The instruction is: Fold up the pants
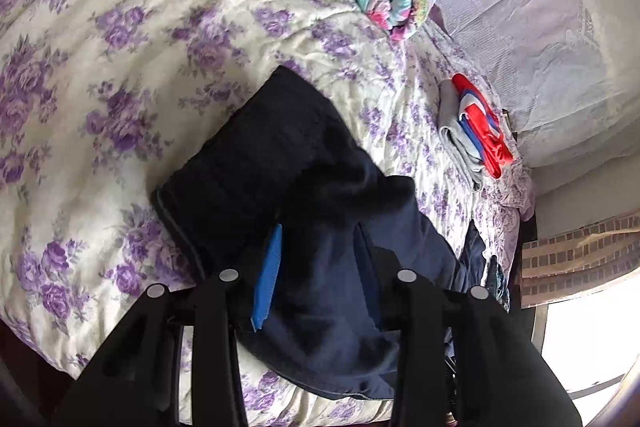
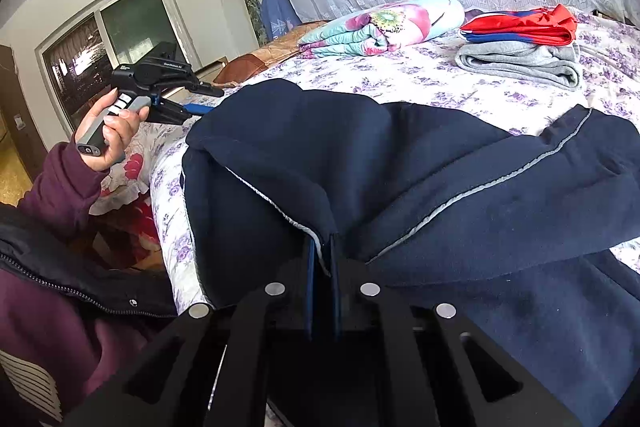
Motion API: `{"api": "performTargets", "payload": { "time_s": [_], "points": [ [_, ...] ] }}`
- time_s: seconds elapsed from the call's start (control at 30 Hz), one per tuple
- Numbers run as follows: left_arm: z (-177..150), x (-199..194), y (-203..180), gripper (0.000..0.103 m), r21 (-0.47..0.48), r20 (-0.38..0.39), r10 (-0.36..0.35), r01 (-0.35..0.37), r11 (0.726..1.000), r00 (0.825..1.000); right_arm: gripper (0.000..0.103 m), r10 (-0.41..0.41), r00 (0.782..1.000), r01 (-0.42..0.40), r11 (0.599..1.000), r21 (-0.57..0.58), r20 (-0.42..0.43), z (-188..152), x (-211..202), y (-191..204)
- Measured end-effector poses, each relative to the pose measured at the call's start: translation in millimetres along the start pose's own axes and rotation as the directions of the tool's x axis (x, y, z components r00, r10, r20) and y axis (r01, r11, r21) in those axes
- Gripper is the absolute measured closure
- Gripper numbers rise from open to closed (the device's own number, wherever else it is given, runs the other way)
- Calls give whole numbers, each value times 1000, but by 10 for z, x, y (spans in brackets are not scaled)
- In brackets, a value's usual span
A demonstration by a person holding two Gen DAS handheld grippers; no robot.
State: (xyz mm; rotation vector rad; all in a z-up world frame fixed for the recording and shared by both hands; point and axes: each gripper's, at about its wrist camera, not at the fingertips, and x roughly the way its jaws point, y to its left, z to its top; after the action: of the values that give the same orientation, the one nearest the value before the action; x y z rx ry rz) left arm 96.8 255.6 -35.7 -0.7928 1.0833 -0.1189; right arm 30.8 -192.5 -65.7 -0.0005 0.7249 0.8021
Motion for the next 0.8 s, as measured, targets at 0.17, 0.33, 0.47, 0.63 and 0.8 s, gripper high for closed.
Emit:
{"api": "performTargets", "payload": {
  "time_s": [0.17, 0.33, 0.47, 0.63, 0.8],
  "points": [
    [-138, -167, 102, 49, -17, 18, 4, -4, 1000, 1000, 95, 5, 1000, -5, 1000, 5, -3, -1, 9, -13],
    [-192, -277, 35, 30, 21, 79, 105, -107, 994, 991, 95, 7, 1000, -7, 1000, 6, 3, -1, 5, -10],
    [-139, -169, 105, 30, -2, 52, 77, -77, 997, 996, 95, 7, 1000, -7, 1000, 4, 6, -3, 0, -3],
    [-35, 52, 53, 54, 13, 57, 56, -57, 998, 997, 95, 12, 1000, -12, 1000, 6, 9, 17, -2, 1],
    [54, -269, -81, 89, 56, 145, 16, -24, 998, 989, 96, 42, 996, -41, 999, -6, 74, 203, -234, 110]
  ]
}}
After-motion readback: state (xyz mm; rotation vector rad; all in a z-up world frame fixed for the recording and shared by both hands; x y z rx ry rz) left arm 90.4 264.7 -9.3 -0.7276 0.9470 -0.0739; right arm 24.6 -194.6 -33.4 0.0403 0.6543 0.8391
